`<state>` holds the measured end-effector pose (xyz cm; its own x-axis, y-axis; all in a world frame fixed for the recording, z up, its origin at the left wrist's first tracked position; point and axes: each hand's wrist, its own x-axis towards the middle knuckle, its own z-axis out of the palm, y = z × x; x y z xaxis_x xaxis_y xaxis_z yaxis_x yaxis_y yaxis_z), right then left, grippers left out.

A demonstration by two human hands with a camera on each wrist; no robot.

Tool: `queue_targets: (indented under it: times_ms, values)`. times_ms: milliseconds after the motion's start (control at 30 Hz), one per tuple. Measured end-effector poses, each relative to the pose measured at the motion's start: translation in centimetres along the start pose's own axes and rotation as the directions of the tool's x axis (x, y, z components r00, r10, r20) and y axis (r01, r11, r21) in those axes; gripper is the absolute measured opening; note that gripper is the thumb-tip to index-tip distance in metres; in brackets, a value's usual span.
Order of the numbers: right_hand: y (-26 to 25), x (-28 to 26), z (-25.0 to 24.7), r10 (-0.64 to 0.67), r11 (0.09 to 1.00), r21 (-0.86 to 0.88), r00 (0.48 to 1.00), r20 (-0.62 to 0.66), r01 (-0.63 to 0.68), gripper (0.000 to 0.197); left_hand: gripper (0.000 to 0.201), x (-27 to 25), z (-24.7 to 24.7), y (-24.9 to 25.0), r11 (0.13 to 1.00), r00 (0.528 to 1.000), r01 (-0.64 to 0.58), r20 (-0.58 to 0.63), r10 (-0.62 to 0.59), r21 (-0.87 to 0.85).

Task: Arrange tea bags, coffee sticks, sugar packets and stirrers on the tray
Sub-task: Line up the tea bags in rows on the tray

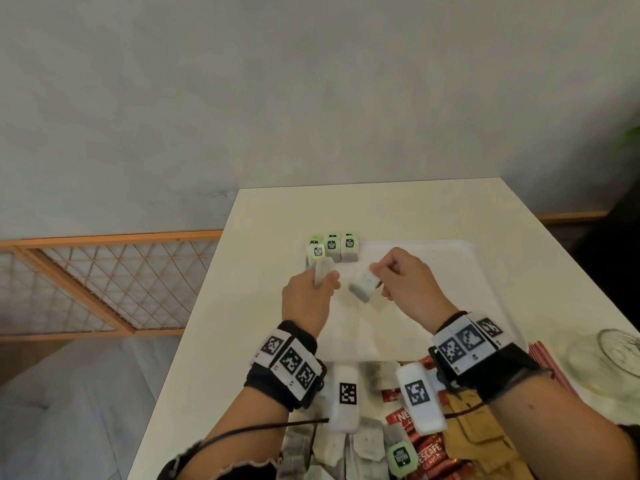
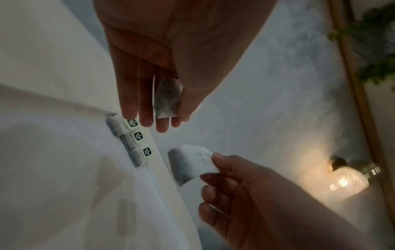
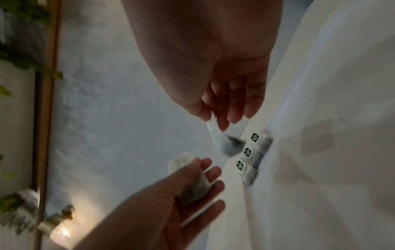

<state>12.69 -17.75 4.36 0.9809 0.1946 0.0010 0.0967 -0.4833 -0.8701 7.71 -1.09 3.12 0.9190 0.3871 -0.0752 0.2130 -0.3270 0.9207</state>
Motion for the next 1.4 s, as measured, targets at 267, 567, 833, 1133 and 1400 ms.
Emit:
queue_targets:
  times_ms: [267,567,833,1133,1400]
  values:
    - [-1.1,-0.3,1.6,0.038,0.999,-0.016,0.999,0.001,-0.038,0.017,0.037,-1.9,1.5,1.2,0.915,0.971,-0.224,0.157,0.18,0.335]
    - [-0.7,0.6,2.2,0.064,0.983,0.159,0.987,0.149,-0.088,0.013,0.023,0.1,1.5,-0.2,0.999,0.986,-0.043,0.16,0.04,0.017]
    - [2.3,4.7,4.0,0.024,0.991,-0.131,0.981,0.193,0.001,0.016,0.017,3.1,1.2,-1.4,0.979,0.954,0.171,0.267,-0.135,-0.115]
    - [2.9,10.5,5.4,0.032,0.928,-0.367,0.973,0.23,0.056,0.026,0.031,8.2,1.3,-3.7,0.977,0.944,0.214,0.254,-0.21,0.011]
    - [2.5,14.2,7.4,0.028,0.931,-0.363,0.983,0.182,0.041,0.023,0.029,8.7,0.3,-4.5,0.975,0.948,0.215,0.25,-0.195,-0.058]
